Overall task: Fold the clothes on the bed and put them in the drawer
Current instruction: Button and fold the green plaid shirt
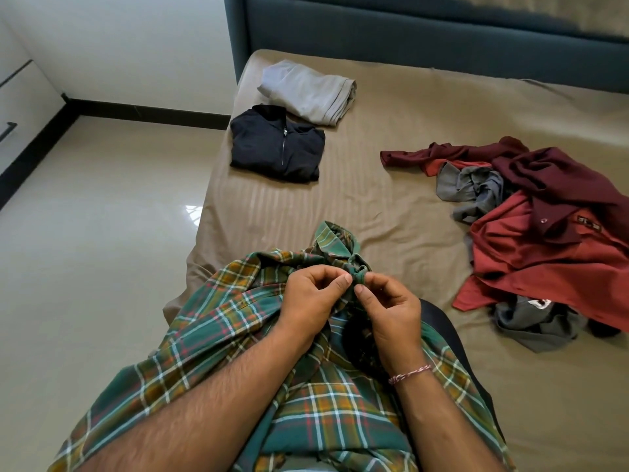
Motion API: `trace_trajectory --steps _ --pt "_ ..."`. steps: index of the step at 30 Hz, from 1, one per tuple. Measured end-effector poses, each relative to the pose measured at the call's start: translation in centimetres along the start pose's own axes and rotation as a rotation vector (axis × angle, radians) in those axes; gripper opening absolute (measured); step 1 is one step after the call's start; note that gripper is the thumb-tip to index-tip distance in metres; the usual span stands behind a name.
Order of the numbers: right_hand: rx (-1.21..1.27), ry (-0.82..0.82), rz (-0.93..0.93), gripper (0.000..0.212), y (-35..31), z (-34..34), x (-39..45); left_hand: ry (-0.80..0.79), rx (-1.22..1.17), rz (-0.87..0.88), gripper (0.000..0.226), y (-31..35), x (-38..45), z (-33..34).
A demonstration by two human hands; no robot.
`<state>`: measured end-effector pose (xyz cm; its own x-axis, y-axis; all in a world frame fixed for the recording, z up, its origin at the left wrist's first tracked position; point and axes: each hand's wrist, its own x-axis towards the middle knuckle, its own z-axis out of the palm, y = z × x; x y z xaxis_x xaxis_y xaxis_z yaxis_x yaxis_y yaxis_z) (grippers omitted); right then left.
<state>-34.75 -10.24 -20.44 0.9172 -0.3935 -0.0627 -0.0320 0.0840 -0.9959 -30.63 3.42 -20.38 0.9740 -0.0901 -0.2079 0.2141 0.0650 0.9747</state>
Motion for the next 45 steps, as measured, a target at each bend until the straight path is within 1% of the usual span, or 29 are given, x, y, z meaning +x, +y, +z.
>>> trace_trajectory --steps 5,8,11,16,20,25,32,37,38,39,40,42,43,44,45 --pt "-0.062 0.006 0.028 0.024 0.6 -0.2 0.3 0.046 0.038 0.017 0.005 0.0 0.1 -0.1" --pt "-0.110 -0.041 -0.029 0.019 0.6 -0.3 0.2 0.046 0.103 0.048 0.006 -0.2 0.2 0.0" --pt "-0.163 -0.093 -0.094 0.021 0.6 -0.1 0.1 0.042 0.134 0.043 0.009 -0.4 0.4 -0.1" --pt "-0.261 -0.092 -0.166 0.023 0.8 -0.2 0.3 -0.018 0.112 -0.025 0.008 -0.3 0.5 -0.3" --pt "-0.375 -0.068 -0.206 0.023 0.6 -0.3 0.4 -0.035 0.160 0.005 0.012 0.0 0.3 -0.3" --pt "-0.586 -0.057 -0.345 0.022 0.6 -0.2 0.1 -0.058 0.326 0.062 0.008 -0.6 0.5 -0.4" --pt "-0.672 -0.051 -0.365 0.022 0.7 0.0 0.2 -0.006 0.503 0.100 0.014 -0.7 0.8 -0.4" --pt "-0.883 -0.076 -0.514 0.020 0.7 0.2 0.7 -0.011 0.631 0.138 0.015 -0.9 0.9 -0.2" --pt "-0.862 -0.069 -0.507 0.019 0.7 0.2 0.8 -0.016 0.616 0.130 0.015 -0.9 1.1 -0.2" --pt "-0.779 -0.062 -0.446 0.016 0.7 0.0 1.0 -0.027 0.571 0.117 0.015 -0.9 1.3 -0.2" --pt "-0.632 -0.058 -0.315 0.014 0.7 -0.3 1.2 -0.043 0.509 0.099 0.016 -1.0 1.4 -0.3" --pt "-0.276 -0.076 0.022 0.009 0.7 -0.7 1.7 -0.084 0.394 0.070 0.017 -1.2 1.4 -0.3" --pt "-0.155 -0.084 0.121 0.009 0.8 -0.9 1.8 -0.095 0.362 0.065 0.017 -1.3 1.3 -0.3" --pt "-0.103 -0.091 0.168 0.010 0.7 -1.0 2.0 -0.094 0.345 0.063 0.017 -1.4 1.3 -0.2" --pt "-0.096 -0.100 0.175 0.011 0.5 -1.0 2.0 -0.078 0.333 0.062 0.017 -1.4 1.4 -0.1"
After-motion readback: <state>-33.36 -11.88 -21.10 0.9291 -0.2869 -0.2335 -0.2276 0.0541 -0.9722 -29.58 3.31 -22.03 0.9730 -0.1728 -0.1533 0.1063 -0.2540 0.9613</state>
